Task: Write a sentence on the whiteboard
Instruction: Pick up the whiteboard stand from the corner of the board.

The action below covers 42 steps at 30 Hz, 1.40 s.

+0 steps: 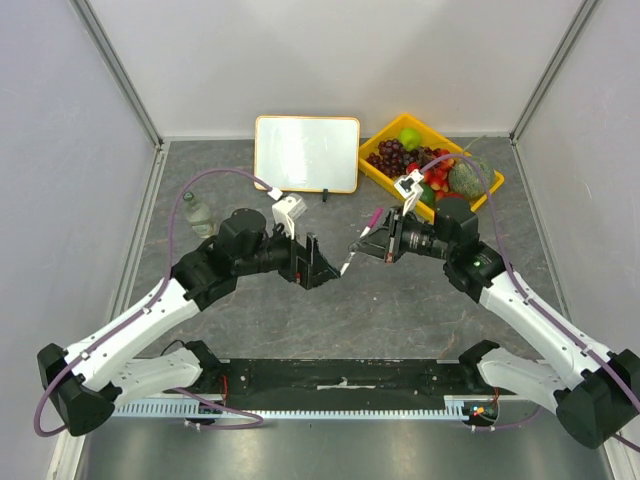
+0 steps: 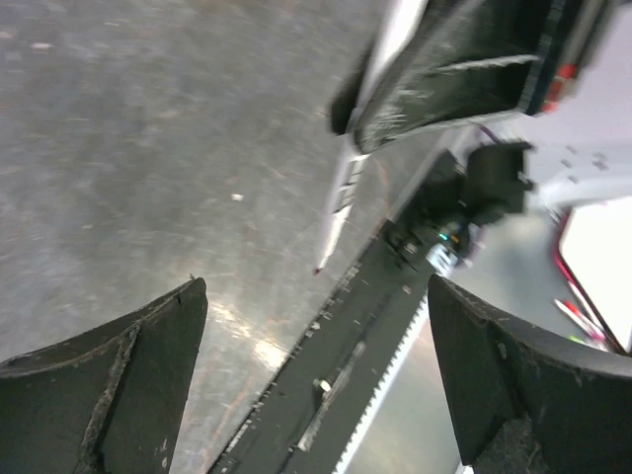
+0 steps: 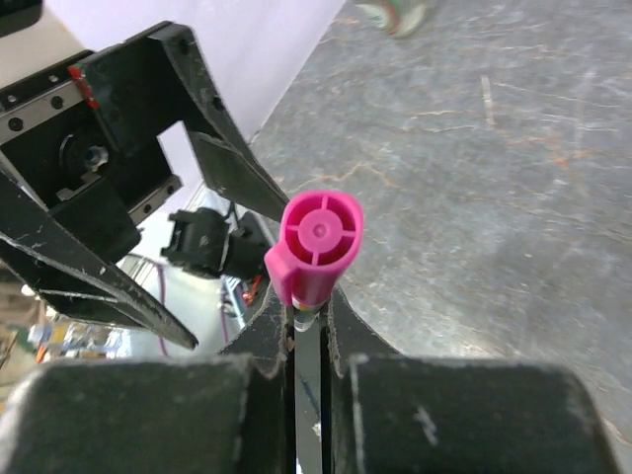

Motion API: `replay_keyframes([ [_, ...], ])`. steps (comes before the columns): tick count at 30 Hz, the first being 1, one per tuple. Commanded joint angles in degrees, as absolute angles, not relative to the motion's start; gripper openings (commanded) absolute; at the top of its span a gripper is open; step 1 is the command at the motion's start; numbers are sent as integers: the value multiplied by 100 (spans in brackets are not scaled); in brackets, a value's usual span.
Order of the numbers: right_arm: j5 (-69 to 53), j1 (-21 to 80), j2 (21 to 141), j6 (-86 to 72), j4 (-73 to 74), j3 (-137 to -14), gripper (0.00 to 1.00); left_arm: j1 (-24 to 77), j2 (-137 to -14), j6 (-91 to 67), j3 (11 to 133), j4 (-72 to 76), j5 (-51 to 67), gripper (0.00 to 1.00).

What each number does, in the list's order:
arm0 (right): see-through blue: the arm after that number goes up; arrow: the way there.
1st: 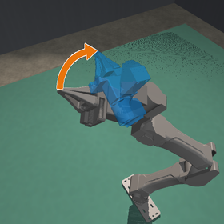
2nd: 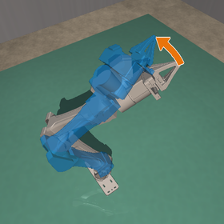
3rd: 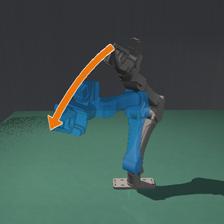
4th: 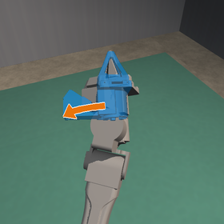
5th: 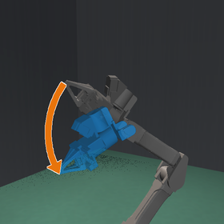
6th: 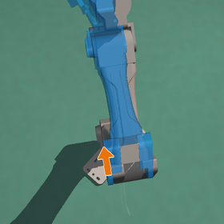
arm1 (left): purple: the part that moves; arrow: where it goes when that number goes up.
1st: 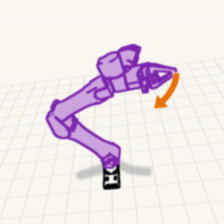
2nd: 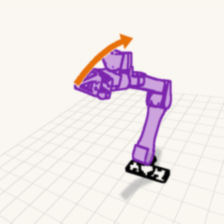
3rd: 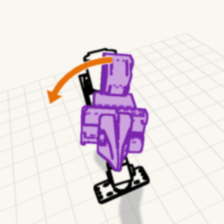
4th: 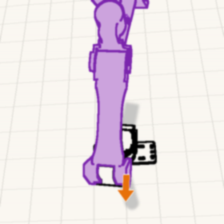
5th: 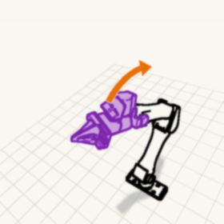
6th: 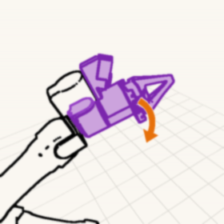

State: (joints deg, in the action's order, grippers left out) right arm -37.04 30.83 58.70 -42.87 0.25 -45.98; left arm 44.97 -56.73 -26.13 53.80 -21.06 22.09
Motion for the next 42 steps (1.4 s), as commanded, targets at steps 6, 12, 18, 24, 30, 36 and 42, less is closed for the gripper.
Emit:
replay_keyframes([
  [6, -3208, 2418, 5625, -3797, 738, -4746, 0, 4386, -6309, -2935, 5985, -3049, -315, 100],
  [12, -3357, 1978, 5581, -3648, 887, -4606, 0, 3947, -7513, -2752, 6564, -3295, -255, 100],
  [18, -3419, 1732, 5634, -3446, 1011, -4553, 0, 3236, -8954, -2549, 7408, -3586, -308, 99],
  [24, -3410, 1670, 5765, -3287, 1028, -4518, 0, 2515, -10281, -2119, 8585, -3858, -281, 91],
  [30, -3358, 1626, 5871, -3129, 1055, -4544, 0, 2040, -11625, -1785, 9947, -4218, -597, 87],
  [36, -3366, 1591, 5994, -3059, 1037, -4579, 0, 1767, -12488, -1521, 10844, -4342, -729, 83],
  [42, -3358, 1547, 6064, -2988, 1063, -4553, 0, 1679, -13244, -1082, 11635, -4491, -747, 64],
])
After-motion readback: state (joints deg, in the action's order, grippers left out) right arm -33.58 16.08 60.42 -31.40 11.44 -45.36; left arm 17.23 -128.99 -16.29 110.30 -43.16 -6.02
